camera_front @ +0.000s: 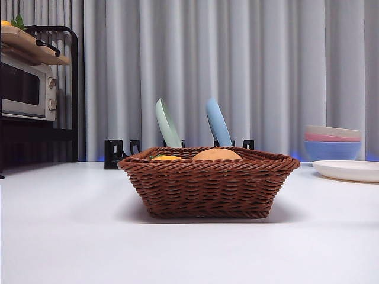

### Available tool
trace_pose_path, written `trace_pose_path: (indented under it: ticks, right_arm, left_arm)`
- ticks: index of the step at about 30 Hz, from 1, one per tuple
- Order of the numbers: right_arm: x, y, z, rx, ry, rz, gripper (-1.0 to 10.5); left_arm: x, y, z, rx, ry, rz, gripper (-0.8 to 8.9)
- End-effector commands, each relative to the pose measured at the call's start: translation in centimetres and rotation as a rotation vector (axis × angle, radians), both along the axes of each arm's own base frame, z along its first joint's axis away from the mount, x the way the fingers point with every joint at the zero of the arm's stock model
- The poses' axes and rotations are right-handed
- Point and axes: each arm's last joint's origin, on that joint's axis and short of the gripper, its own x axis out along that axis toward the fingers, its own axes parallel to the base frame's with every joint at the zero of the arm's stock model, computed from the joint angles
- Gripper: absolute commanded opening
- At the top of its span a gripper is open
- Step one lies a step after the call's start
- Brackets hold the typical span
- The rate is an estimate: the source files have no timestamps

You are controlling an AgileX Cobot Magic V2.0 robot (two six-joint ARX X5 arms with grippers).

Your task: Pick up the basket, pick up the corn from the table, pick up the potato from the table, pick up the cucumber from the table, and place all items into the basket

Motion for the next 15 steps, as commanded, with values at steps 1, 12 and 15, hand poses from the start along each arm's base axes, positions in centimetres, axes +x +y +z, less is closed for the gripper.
trace_pose_path:
  ticks: [1, 12, 15]
  right_arm:
    - [-0.3, -1.2, 0.1, 0.014, -0.045, -0.076, -0.2]
    - [-0.8, -2.8, -6.5, 0.059, -0.248, -0.12, -0.2]
    - [-0.8, -2.6, -8.6, 0.063, -0.23, -0.07, -0.2]
  left_arm:
    - [0.1, 0.0, -0.5, -0.004, 0.013, 0.004, -0.01]
    - [0.1, 0.0, -0.5, -0.004, 0.013, 0.005, -0.01]
    - [0.1, 0.0, -0.5, -0.004, 0.013, 0.004, -0.01]
